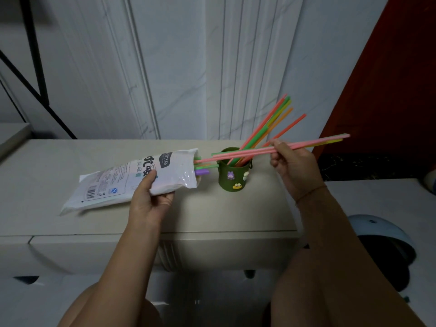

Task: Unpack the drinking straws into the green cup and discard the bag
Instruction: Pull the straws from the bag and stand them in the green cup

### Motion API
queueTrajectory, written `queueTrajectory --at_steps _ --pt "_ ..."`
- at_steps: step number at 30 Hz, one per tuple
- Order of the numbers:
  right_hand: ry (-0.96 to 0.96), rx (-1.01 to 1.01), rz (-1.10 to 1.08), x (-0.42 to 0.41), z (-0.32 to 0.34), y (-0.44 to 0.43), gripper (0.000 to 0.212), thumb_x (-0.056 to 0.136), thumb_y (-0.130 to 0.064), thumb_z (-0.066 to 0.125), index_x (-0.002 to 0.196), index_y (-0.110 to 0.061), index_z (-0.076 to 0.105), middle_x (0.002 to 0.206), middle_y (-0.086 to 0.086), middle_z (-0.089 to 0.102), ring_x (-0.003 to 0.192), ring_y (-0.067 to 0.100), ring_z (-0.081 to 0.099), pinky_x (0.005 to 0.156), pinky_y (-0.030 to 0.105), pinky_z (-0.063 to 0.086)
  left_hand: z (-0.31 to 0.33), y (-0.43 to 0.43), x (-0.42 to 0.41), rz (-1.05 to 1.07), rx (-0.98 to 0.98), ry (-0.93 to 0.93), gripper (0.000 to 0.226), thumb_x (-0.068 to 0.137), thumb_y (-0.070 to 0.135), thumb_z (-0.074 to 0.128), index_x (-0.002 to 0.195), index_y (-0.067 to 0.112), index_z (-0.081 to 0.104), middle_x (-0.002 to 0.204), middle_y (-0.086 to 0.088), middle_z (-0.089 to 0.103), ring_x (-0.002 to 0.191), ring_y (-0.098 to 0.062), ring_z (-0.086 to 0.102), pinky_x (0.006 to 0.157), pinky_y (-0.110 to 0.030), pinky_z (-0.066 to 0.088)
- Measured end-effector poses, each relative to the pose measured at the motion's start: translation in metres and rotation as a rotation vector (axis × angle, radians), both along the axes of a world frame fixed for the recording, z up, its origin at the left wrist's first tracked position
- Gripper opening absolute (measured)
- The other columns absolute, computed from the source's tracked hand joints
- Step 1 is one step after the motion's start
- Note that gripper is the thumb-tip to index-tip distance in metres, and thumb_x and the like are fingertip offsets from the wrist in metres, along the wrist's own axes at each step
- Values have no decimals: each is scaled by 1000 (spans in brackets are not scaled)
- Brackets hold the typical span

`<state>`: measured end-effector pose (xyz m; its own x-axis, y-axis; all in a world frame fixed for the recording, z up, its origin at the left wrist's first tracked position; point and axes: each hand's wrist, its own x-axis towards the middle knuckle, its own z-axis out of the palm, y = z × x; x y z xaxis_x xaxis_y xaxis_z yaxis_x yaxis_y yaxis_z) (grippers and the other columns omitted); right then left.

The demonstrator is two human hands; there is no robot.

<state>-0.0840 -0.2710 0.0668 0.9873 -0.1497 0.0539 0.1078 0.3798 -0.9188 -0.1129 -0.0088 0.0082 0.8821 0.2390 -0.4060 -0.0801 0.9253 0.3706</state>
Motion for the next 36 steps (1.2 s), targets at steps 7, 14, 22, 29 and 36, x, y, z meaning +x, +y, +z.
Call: queueTrajectory --at_steps 7,14,22,29,36 --pt "-9 -113 -185 7 13 -32 10 89 -6 57 83 -2 64 57 -1 58 46 3 55 52 12 48 0 2 3 -2 22 11 16 86 2 61 96 14 63 83 -4 76 85 -19 72 76 -45 57" --pt "-43 -436 -227 24 5 -24 8 87 -9 61 80 -7 64 63 5 57 47 3 55 52 14 49 -1 -7 1 -19 8 3 21 86 1 60 102 14 63 86 -4 76 88 -17 72 78 -47 56" --pt "38 -469 -91 36 -23 6 9 87 -7 62 88 1 63 64 7 58 43 -2 56 48 11 48 -1 -15 1 -38 18 -6 22 86 1 60 103 15 64 86 -4 76 77 -18 74 77 -47 56" --pt "-23 -442 -247 38 -28 7 15 88 -14 61 88 1 65 64 5 62 47 0 60 53 13 51 -1 -23 0 -58 23 -13 17 87 1 58 97 13 64 81 -4 76 72 -18 74 74 -45 57" --pt "60 -489 -111 42 -39 16 20 86 -9 63 93 10 65 64 8 62 47 2 61 56 15 55 -1 -32 -1 -74 9 -17 21 85 -1 60 100 13 65 88 -6 76 80 -19 74 79 -48 55"
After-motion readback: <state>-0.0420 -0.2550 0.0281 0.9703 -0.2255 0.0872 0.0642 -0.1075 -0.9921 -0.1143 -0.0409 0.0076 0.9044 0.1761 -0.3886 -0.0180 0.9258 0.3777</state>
